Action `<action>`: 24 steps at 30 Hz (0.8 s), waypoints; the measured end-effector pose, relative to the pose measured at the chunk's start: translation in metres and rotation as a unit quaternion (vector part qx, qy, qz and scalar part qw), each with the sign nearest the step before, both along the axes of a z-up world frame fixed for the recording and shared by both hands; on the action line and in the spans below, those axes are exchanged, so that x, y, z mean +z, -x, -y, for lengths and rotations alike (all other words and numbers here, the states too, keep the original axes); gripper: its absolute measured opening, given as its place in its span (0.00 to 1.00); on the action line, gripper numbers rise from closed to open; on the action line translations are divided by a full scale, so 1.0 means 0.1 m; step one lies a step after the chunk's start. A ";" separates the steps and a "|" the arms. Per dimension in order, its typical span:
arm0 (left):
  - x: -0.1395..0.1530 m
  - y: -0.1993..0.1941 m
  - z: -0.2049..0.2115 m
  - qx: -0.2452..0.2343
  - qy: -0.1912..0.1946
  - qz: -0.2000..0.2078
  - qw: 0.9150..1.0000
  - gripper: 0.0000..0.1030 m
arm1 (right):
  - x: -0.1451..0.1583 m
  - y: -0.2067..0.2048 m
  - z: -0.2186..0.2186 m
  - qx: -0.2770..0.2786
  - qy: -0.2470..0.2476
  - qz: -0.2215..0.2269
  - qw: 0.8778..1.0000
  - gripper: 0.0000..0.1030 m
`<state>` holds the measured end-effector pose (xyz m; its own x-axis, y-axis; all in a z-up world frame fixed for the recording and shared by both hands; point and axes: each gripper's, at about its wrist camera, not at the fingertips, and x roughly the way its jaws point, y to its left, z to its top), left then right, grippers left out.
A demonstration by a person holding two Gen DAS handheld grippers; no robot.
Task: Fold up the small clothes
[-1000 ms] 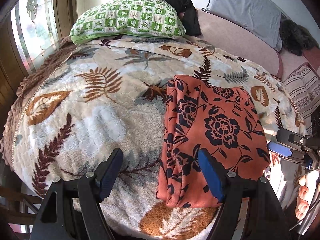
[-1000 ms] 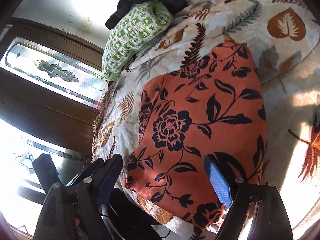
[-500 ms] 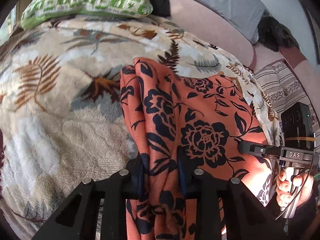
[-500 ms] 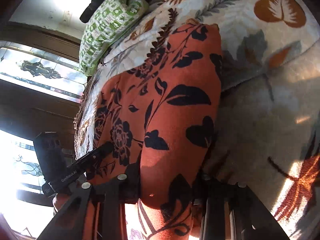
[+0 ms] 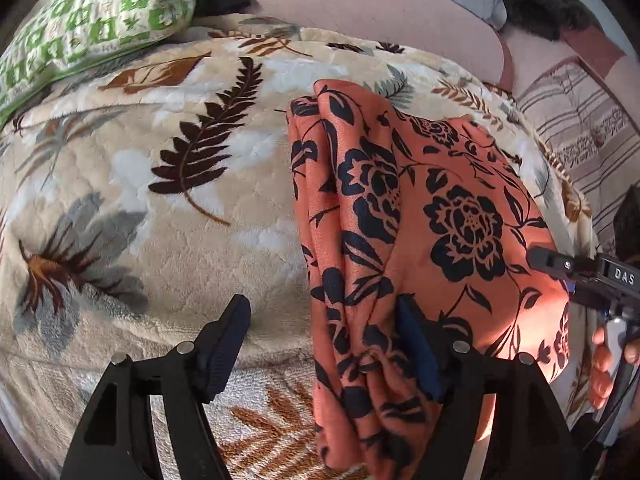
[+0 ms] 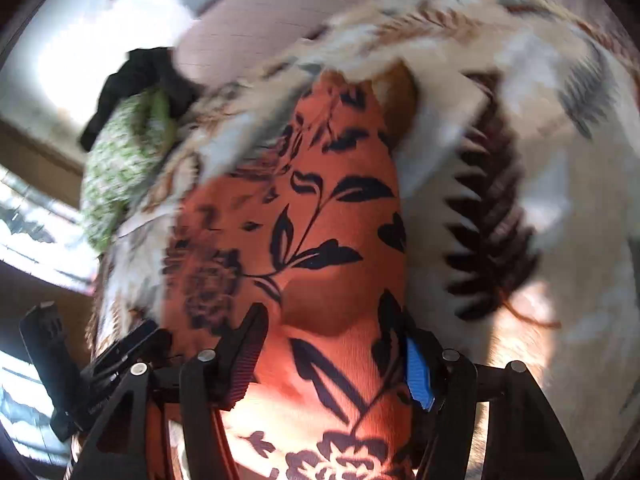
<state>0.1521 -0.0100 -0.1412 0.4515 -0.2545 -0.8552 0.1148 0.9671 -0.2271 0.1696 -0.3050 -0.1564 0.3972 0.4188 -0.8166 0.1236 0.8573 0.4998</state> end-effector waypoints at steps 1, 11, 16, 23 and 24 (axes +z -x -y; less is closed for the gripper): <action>0.07 0.08 -0.06 0.009 0.010 0.013 1.000 0.74 | 0.01 0.09 0.05 -0.004 -0.030 0.018 0.999 0.64; -0.11 0.38 0.04 0.003 -0.037 -0.026 0.999 0.76 | 0.32 0.44 -0.34 0.056 -0.058 0.085 0.993 0.86; 0.48 0.78 -0.06 0.020 -0.064 0.058 0.996 0.84 | 0.58 0.67 -0.49 0.046 -0.007 0.100 0.994 0.86; 1.08 1.30 -0.07 0.058 -0.085 0.143 0.984 0.98 | 1.07 1.43 -0.75 0.045 0.147 0.158 0.975 1.00; 1.13 1.36 -0.06 0.064 -0.089 0.144 0.984 0.98 | 1.08 1.52 -0.70 0.043 0.162 0.151 0.974 1.00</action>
